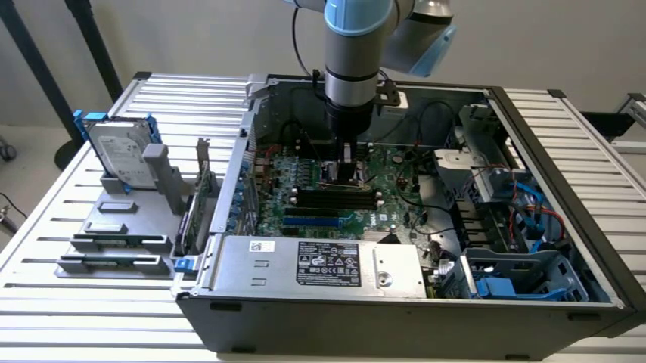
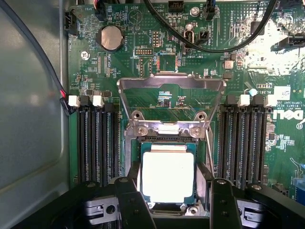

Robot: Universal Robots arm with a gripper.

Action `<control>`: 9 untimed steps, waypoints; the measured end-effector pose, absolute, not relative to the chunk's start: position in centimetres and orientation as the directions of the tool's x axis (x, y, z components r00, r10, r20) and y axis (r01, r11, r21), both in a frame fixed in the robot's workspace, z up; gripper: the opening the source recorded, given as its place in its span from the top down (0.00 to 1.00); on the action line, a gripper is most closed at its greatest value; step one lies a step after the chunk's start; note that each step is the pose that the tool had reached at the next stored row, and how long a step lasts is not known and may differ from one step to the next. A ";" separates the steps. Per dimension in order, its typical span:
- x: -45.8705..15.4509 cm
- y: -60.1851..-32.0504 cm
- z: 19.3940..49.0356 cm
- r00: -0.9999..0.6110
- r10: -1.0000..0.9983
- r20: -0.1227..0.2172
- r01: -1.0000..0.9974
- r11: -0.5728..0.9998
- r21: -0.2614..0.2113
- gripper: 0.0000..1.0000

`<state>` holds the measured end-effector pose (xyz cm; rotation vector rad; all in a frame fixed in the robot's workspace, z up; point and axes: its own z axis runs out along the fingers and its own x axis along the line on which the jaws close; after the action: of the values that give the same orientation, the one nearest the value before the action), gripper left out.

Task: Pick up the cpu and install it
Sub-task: 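Place the cpu into insertion slot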

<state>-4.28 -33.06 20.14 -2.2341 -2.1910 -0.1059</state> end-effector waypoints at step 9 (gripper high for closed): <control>-4.3 -33.0 20.1 0.018 0.999 0.050 0.999 -0.020 0.040 0.45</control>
<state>-4.28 -32.99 20.07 -2.2371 -2.1941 -0.0999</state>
